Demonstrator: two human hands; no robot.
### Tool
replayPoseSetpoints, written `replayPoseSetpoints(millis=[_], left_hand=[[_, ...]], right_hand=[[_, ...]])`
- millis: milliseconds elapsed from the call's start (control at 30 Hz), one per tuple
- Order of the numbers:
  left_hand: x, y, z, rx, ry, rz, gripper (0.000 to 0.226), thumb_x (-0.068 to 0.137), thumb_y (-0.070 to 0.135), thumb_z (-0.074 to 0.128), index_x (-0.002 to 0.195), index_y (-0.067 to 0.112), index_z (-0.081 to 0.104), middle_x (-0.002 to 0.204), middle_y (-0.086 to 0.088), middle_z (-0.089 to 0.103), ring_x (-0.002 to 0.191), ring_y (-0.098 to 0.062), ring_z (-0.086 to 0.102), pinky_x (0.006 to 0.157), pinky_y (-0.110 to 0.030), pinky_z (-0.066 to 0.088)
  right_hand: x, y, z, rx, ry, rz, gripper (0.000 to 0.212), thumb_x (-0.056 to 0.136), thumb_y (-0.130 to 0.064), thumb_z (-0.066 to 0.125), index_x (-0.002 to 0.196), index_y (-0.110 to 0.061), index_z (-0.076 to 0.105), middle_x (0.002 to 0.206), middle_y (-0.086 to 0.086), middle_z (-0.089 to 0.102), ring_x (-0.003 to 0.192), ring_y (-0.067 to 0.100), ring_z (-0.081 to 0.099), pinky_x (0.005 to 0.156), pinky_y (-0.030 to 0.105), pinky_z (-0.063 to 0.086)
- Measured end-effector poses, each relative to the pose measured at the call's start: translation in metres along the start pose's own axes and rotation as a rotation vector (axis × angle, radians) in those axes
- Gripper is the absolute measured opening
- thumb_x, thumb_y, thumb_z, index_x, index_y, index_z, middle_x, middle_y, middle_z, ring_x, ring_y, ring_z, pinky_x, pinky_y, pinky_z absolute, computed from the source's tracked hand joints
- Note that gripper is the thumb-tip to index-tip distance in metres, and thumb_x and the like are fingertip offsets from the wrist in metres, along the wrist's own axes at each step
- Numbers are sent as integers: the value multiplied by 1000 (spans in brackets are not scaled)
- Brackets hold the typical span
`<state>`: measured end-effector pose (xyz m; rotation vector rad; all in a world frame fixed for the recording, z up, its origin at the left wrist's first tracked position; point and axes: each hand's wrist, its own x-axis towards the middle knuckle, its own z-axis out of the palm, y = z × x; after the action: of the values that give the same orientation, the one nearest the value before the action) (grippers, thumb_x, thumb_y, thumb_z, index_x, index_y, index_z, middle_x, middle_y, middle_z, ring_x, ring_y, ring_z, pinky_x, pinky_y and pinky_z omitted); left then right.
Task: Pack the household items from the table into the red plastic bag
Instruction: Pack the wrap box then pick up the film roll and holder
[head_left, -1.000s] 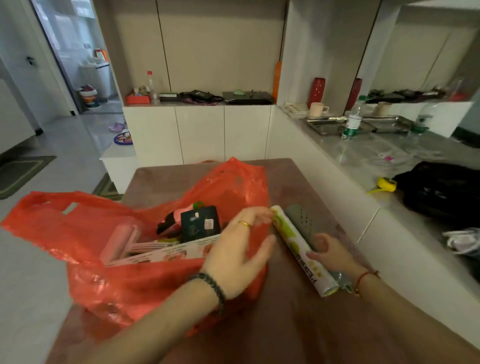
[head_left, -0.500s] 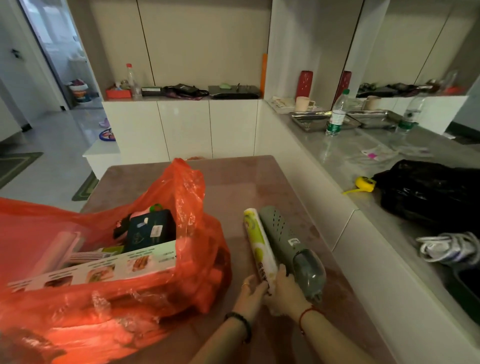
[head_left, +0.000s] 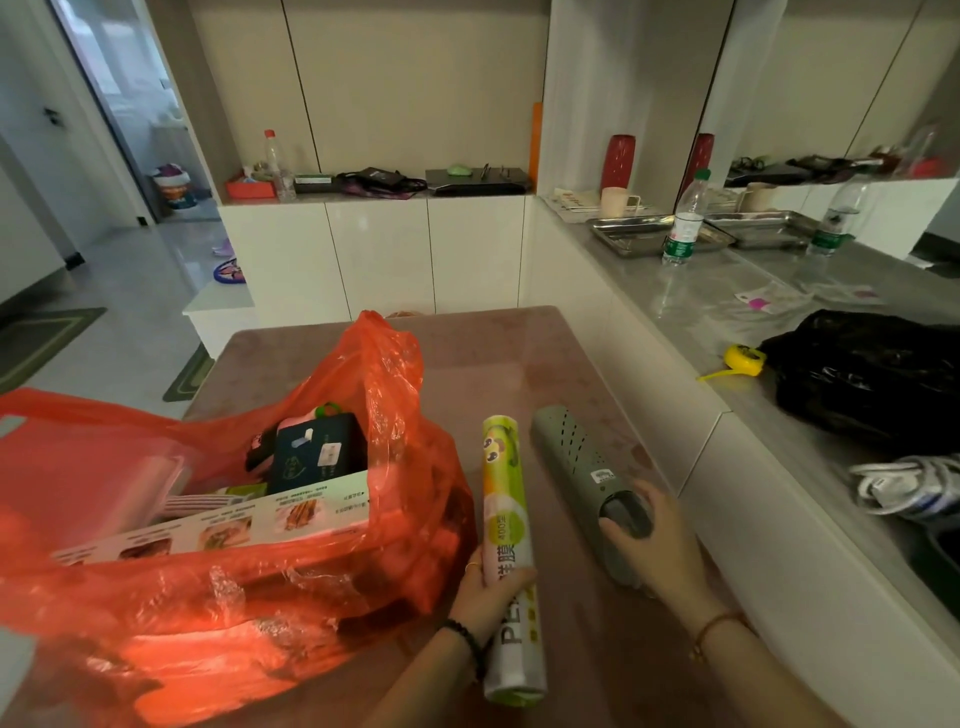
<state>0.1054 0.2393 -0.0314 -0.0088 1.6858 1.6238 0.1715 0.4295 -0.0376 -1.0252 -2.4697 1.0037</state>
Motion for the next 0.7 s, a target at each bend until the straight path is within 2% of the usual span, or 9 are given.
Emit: replayPoseSetpoints(millis=[67, 133, 233, 333, 400, 467, 500, 600, 700], left_hand=[[-9, 5, -7, 5, -52, -4, 76, 54, 26, 67, 125, 13, 46, 94, -5, 61, 78, -18, 61, 60, -25, 50], [-18, 9, -13, 16, -98, -9, 74, 52, 27, 69, 122, 13, 48, 91, -7, 62, 74, -18, 62, 58, -25, 51], [-31, 20, -23, -9, -163, 7, 74, 46, 31, 73, 115, 17, 50, 88, -7, 62, 70, -18, 62, 58, -26, 52], [-43, 36, -36, 15, -214, 37, 65, 47, 33, 73, 108, 23, 52, 86, -4, 63, 71, -16, 61, 65, -28, 52], [-53, 51, -44, 30, -246, 76, 63, 43, 35, 72, 102, 26, 54, 84, -1, 63, 71, -14, 62, 67, -29, 52], [-67, 68, -49, 34, -284, 144, 57, 44, 33, 71, 99, 26, 56, 77, 2, 65, 63, -10, 64, 61, -25, 52], [-74, 77, -51, 25, -311, 177, 54, 48, 28, 72, 99, 24, 56, 71, 3, 67, 58, -9, 65, 56, -23, 53], [-107, 117, -63, -40, -410, 257, 39, 66, 13, 70, 102, 17, 54, 59, 1, 68, 49, -12, 65, 47, -22, 53], [-135, 157, -90, -110, -394, 423, 36, 70, 12, 62, 105, 13, 52, 63, -4, 66, 48, -15, 65, 44, -25, 53]], right_hand=[[23, 7, 5, -256, -85, 57, 100, 65, -52, 74, 145, -25, 21, 149, 10, 28, 134, 33, 33, 104, 49, 38], [32, 16, 20, -250, -182, 171, 112, 62, -53, 76, 147, -29, 7, 152, 14, 17, 136, 40, 26, 105, 53, 33], [33, 33, 36, -165, -139, 256, 105, 62, -44, 79, 143, -34, 13, 141, 21, 29, 116, 49, 45, 90, 56, 49], [32, 37, 36, -101, -113, 233, 98, 60, -44, 79, 138, -34, 21, 134, 21, 40, 97, 46, 58, 76, 53, 56], [25, 24, 27, 17, -97, 216, 93, 62, -40, 80, 138, -28, 26, 135, 18, 45, 102, 42, 59, 81, 53, 54], [25, 5, 10, 178, -72, 168, 87, 65, -30, 81, 136, -25, 32, 140, 15, 43, 116, 41, 50, 87, 57, 51], [23, -12, -3, 247, -63, 143, 91, 61, -32, 84, 136, -25, 32, 140, 15, 43, 118, 40, 49, 87, 59, 50], [18, -75, -46, 420, -40, 41, 124, 27, -68, 80, 135, -28, 33, 133, 14, 50, 110, 36, 56, 81, 53, 53], [5, -160, -85, 583, -47, -138, 111, 37, -54, 82, 135, -35, 34, 129, 6, 50, 113, 32, 56, 82, 45, 54]])
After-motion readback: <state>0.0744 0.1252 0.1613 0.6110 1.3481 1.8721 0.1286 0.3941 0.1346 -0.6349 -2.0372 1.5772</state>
